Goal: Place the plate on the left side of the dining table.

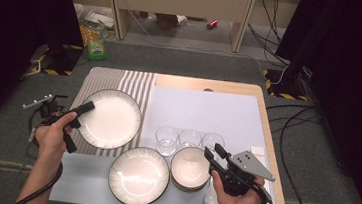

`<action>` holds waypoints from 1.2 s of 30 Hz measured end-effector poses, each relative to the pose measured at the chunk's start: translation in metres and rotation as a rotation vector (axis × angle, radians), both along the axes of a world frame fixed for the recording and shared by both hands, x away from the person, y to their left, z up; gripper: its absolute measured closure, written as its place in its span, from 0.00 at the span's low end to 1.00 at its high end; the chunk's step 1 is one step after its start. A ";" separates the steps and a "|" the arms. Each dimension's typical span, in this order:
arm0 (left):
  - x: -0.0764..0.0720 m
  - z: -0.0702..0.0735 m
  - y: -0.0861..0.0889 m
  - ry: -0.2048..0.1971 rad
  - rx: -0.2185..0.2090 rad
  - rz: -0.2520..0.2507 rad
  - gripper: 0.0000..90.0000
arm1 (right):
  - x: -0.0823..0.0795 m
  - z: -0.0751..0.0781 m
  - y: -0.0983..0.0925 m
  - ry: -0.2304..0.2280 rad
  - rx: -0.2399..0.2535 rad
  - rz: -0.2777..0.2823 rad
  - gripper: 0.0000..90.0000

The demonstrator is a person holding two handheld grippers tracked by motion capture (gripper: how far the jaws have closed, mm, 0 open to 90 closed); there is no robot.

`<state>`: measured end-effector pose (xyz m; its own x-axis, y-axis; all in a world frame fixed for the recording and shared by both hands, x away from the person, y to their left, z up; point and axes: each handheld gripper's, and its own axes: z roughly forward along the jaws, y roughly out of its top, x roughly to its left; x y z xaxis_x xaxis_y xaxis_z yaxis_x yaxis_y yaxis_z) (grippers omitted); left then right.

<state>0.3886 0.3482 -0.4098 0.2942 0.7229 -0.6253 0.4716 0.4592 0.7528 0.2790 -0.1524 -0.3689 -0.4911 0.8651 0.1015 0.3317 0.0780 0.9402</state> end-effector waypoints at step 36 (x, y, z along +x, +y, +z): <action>0.012 -0.002 0.008 0.010 -0.017 0.034 0.91 | 0.000 0.001 -0.005 0.006 0.008 -0.017 0.69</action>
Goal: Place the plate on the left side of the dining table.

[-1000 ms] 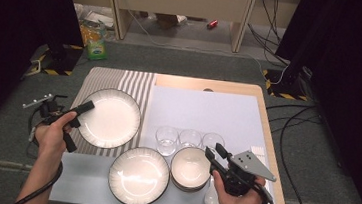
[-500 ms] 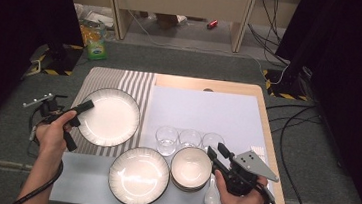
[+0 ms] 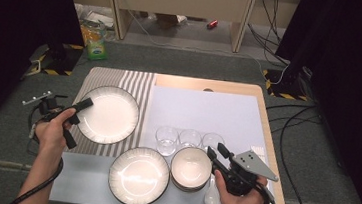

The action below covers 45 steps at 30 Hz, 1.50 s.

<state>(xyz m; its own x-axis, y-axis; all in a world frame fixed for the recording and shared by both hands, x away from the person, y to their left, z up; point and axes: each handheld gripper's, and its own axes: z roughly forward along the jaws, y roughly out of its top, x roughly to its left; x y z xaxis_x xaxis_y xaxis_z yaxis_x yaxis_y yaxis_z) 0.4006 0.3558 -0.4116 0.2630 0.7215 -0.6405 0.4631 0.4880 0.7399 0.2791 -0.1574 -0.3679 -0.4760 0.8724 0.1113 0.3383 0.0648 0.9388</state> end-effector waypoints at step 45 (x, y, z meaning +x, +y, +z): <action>0.012 -0.002 0.005 0.020 -0.007 0.021 0.90 | 0.000 0.001 -0.003 -0.011 0.002 -0.003 0.69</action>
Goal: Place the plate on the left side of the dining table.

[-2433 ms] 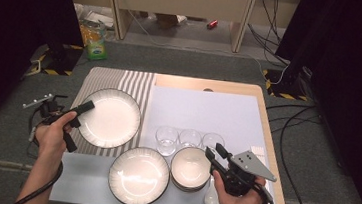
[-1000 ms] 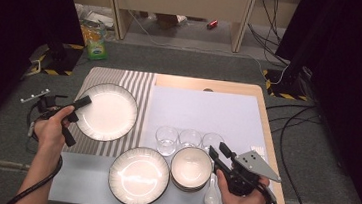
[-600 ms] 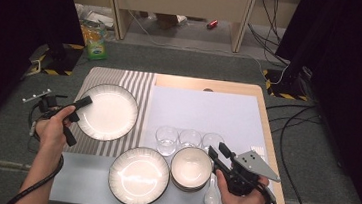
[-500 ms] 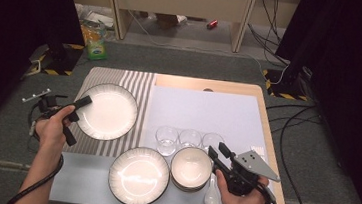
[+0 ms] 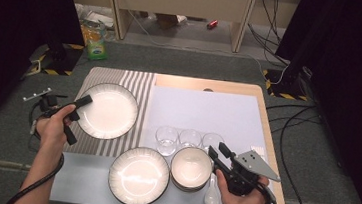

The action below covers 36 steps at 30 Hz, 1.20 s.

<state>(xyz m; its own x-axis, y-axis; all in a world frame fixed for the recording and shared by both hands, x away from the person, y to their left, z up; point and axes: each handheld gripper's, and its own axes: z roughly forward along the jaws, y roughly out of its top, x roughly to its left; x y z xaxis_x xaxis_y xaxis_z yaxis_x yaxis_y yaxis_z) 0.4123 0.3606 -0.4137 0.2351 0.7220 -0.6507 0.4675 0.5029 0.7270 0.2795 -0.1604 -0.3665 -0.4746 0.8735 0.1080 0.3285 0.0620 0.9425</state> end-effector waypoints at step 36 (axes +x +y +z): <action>0.012 0.000 0.006 0.003 -0.004 0.029 0.90 | 0.001 -0.002 0.000 0.009 -0.001 -0.003 0.69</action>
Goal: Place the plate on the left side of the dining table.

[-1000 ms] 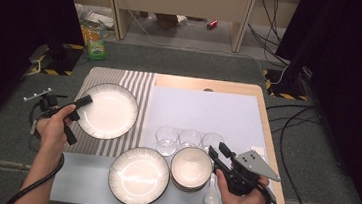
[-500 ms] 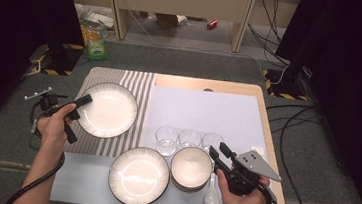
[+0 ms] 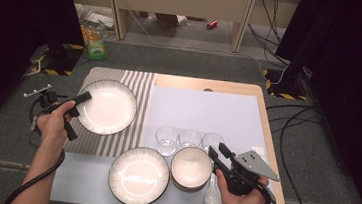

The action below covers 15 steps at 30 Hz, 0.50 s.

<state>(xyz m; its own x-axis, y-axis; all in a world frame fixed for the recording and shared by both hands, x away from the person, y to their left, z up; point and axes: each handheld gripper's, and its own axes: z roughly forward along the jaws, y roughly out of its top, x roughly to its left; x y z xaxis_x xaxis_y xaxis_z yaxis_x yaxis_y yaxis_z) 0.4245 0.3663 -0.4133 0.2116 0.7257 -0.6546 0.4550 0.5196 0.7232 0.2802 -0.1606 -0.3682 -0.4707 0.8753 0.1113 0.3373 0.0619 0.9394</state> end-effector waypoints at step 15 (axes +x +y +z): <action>0.002 -0.001 0.001 0.007 0.002 0.004 0.90 | -0.001 0.001 -0.001 -0.008 0.003 0.000 0.69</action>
